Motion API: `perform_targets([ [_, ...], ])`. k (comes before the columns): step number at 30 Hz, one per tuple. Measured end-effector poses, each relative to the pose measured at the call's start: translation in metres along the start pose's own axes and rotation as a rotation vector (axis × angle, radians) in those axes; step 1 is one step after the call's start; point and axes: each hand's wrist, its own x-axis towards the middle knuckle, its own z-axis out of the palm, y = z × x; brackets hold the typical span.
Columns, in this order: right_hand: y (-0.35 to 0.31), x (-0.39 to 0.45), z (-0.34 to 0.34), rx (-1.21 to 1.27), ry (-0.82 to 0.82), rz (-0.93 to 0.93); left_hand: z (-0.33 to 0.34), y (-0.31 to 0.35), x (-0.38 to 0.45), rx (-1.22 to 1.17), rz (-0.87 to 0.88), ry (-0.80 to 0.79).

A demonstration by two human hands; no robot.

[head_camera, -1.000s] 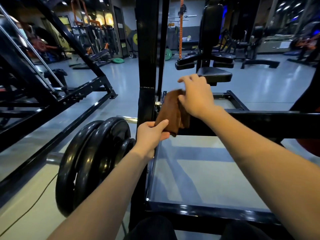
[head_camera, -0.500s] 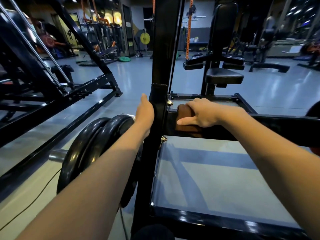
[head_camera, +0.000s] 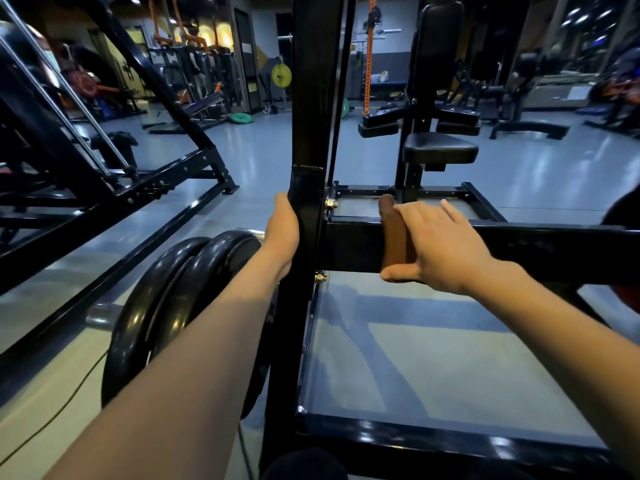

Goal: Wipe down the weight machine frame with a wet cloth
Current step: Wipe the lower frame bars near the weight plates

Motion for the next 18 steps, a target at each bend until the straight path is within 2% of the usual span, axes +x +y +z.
perform_targets([
  [3, -0.011, 0.000, 0.006, -0.028, 0.079, 0.048, -0.001, -0.003, 0.002, 0.001, -0.003, -0.028],
  [10, -0.122, 0.049, 0.044, 0.065, 0.468, 0.284, -0.003, -0.006, 0.007, -0.030, -0.006, -0.035],
  [12, -0.119, 0.051, 0.051, 0.083, 0.562, 0.270, -0.002, -0.006, 0.008, -0.026, -0.011, -0.038],
  [15, -0.087, 0.032, 0.053, 0.048, 0.571, 0.146, -0.001, -0.001, 0.001, -0.033, 0.009, -0.054],
  [18, -0.021, -0.001, 0.043, 0.055, 0.593, 0.164, -0.003, 0.001, -0.001, 0.005, -0.007, -0.055],
])
